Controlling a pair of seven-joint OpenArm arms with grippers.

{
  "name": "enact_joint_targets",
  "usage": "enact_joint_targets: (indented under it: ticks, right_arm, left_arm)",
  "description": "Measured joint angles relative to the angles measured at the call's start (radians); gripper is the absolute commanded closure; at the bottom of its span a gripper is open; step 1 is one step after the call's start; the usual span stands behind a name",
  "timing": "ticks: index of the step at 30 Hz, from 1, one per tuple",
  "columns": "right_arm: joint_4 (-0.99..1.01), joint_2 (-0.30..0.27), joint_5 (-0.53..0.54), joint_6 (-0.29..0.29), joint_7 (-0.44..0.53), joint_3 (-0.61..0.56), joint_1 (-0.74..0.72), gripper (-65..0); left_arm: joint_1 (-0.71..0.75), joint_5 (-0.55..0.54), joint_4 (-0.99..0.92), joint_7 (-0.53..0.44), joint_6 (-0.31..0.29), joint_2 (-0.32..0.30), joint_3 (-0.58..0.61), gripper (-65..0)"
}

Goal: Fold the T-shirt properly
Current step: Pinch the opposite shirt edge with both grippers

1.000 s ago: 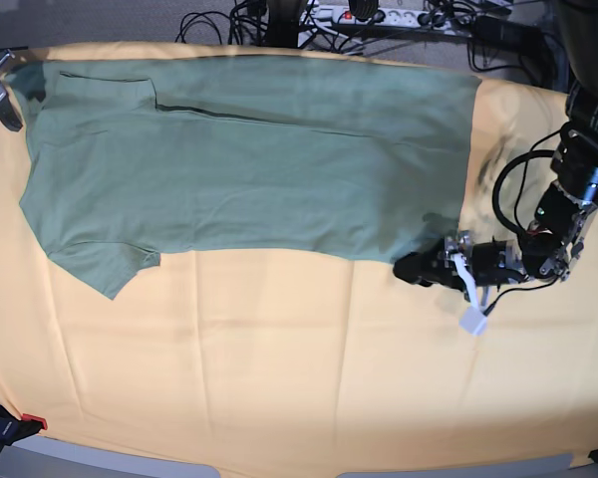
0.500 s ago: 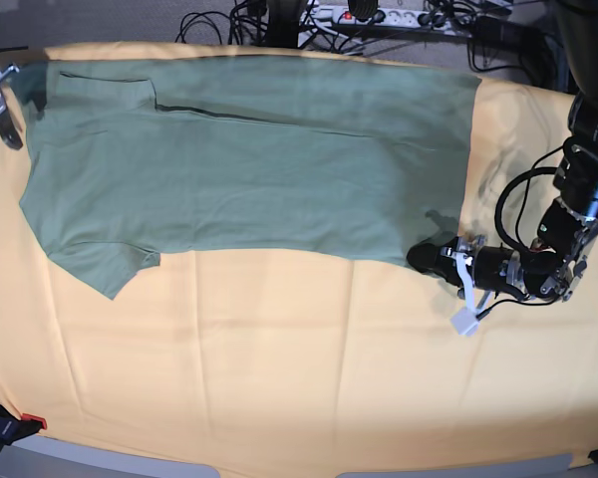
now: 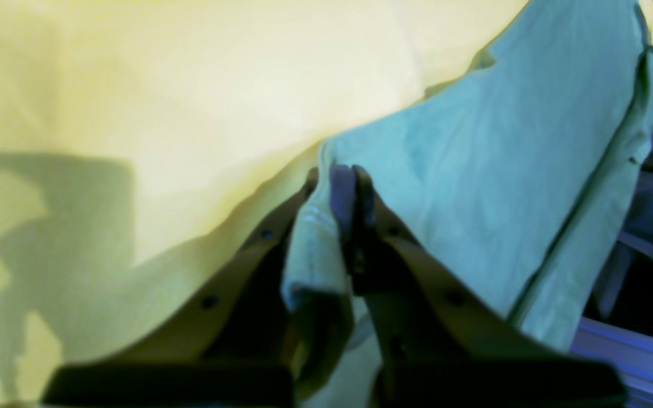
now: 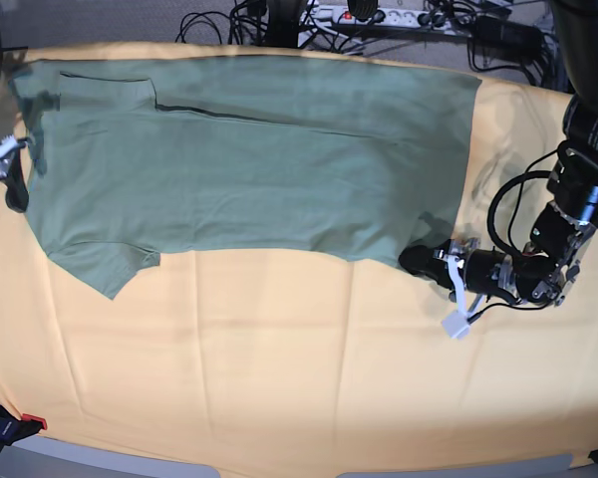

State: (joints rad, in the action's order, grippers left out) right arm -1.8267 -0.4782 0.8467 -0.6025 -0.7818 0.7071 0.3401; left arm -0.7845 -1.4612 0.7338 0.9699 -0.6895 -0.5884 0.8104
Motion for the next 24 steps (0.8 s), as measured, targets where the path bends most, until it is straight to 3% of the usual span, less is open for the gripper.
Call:
enact_joint_targets:
  ticks: [7,14,20,24]
  right_arm:
    - [0.370,0.008,-0.008,-0.060,-0.061,-0.154,-0.311,-33.5]
    - [0.705,-0.002,-0.046,-0.052,-0.112,-0.161,-0.591,-33.5]
    - [0.887,-0.013,-0.087,-0.023,-0.155,-0.161,-0.654,-33.5]
    - [0.898,-0.025,0.035,-0.063,-0.271,-0.160,-0.647,-33.5]
  left_arm:
    - [0.000,-0.001,-0.001,0.000,0.000,0.002,0.000,0.0]
    - [0.000,0.000,-0.001,0.000,0.000,0.002,0.000,0.0]
    - [0.000,0.001,-0.001,0.000,0.000,0.001,0.000,0.0]
    - [0.000,0.002,-0.001,-0.001,0.000,0.001,0.000,0.0]
